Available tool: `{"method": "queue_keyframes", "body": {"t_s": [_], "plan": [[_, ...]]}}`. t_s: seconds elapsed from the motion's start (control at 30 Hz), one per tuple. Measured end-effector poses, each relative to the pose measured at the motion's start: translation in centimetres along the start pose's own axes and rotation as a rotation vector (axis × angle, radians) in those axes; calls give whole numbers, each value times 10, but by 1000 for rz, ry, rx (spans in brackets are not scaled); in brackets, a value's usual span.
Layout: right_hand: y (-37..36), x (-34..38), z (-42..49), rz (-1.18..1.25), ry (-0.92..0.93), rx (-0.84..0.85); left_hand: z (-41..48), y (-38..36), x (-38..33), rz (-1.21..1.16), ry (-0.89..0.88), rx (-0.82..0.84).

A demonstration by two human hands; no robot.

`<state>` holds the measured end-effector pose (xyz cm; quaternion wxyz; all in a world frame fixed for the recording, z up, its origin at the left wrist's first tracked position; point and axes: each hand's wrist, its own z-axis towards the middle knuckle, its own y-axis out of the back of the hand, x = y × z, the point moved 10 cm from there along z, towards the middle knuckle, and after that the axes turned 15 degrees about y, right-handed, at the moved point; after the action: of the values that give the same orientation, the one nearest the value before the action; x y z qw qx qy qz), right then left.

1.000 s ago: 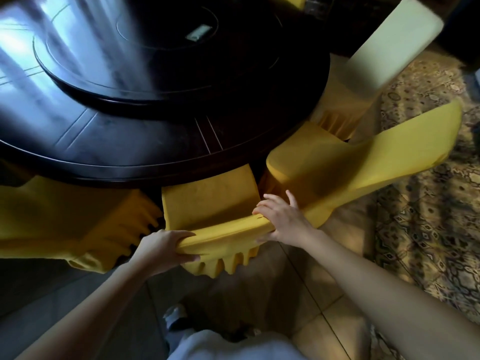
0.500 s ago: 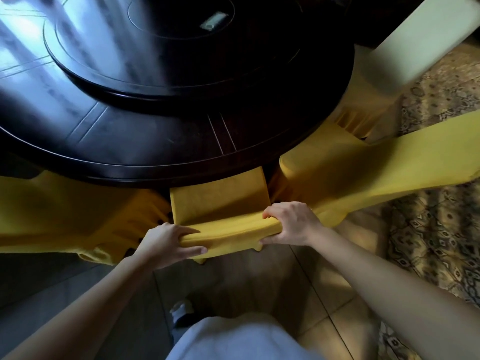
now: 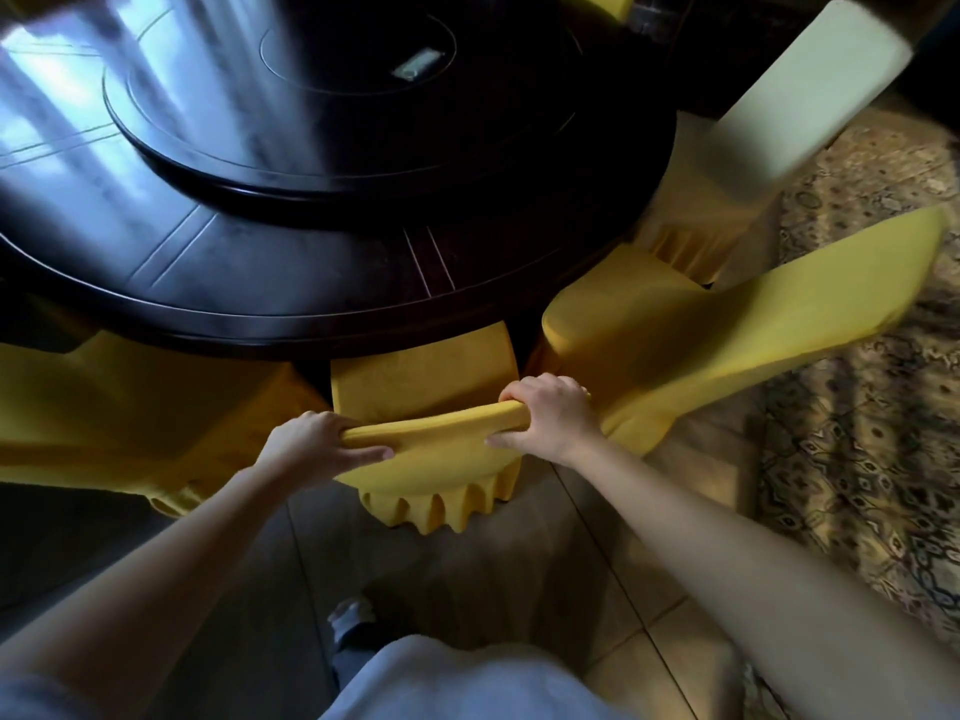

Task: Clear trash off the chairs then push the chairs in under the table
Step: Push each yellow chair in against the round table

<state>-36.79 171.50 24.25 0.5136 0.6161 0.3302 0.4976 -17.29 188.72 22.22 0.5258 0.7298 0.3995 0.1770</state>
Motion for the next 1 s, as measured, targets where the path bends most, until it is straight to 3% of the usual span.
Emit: {"method": "queue_keyframes", "body": {"t_s": [0.1,0.17,0.23,0.4,0.6,1.0], "plan": [[1,9,-26,56,-60,-123,-16,8,-1,-57,5,-154],[-3,14,-46,123,-74,-141,-34,12,-8,-99,-2,-318],[-7,14,-65,183,-88,-132,-52,5,-26,-119,-24,-366],[0,-16,-124,103,-225,-90,-75,-23,-117,-98,-211,-168],[37,-54,-200,4,-358,-143,-123,-35,-238,-47,-455,-179],[69,-117,-342,-2,-750,-239,-167,-83,-411,122,-809,-84]]}}
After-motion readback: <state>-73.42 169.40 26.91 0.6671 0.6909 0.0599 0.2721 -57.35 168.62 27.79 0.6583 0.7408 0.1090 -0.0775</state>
